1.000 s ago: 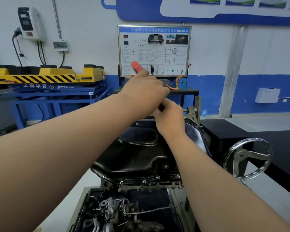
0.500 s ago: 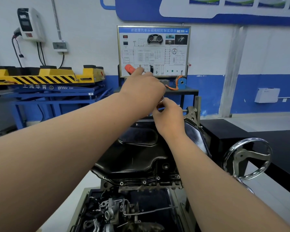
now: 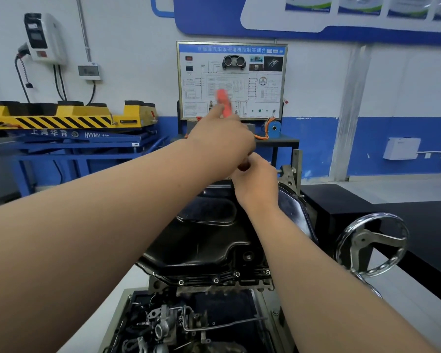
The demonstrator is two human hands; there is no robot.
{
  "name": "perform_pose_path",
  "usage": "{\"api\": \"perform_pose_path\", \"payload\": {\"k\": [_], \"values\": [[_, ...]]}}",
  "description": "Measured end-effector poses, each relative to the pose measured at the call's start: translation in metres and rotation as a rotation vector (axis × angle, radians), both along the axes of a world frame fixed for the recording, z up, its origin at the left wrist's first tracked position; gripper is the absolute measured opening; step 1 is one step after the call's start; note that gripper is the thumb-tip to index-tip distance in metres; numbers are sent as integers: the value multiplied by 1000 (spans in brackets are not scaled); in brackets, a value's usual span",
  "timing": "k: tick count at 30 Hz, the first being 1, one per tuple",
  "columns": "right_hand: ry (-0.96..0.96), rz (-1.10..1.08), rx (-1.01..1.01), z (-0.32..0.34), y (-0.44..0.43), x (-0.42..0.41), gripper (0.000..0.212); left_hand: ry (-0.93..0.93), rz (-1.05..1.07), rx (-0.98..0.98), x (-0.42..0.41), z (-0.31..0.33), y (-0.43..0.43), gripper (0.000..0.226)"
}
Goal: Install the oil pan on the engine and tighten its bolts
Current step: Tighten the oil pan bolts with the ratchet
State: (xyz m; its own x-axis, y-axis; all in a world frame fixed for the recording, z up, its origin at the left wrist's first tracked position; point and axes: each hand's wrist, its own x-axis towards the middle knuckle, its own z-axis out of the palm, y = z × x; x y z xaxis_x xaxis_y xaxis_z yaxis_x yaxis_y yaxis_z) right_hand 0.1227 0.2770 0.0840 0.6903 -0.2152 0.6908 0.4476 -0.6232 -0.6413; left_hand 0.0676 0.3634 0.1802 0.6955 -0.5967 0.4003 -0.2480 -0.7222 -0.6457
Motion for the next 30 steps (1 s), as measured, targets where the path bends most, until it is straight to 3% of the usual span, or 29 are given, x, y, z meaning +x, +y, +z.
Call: {"api": "perform_pose_path", "payload": {"k": [3, 7, 10, 13, 15, 17, 21, 24, 27, 30], "values": [[-3, 15, -38, 2, -1, 2, 27, -58, -78, 72, 0, -4, 1, 32], [1, 72, -37, -3, -1, 4, 9, 2, -3, -66, 2, 1, 10, 7], [5, 27, -141, -3, -2, 5, 19, 37, 64, -168, 3, -2, 12, 34], [16, 19, -99, -3, -3, 5, 27, 43, 73, -247, 1, -5, 6, 40], [17, 2, -16, -3, -3, 4, 24, 54, 76, -231, 0, -4, 2, 32], [7, 15, 38, -2, -2, 2, 22, 47, 46, -150, 0, -1, -1, 6], [25, 51, 0, -1, -1, 2, 9, -51, -32, 29, 1, 0, 3, 31], [12, 42, -6, -2, -2, 2, 22, -76, -71, 65, 4, -3, 5, 34], [0, 20, 17, -2, -2, 2, 32, -48, -23, -34, 4, -4, 5, 13], [27, 15, 24, -2, -1, 2, 31, -3, 78, -179, 5, -6, 3, 35]]}}
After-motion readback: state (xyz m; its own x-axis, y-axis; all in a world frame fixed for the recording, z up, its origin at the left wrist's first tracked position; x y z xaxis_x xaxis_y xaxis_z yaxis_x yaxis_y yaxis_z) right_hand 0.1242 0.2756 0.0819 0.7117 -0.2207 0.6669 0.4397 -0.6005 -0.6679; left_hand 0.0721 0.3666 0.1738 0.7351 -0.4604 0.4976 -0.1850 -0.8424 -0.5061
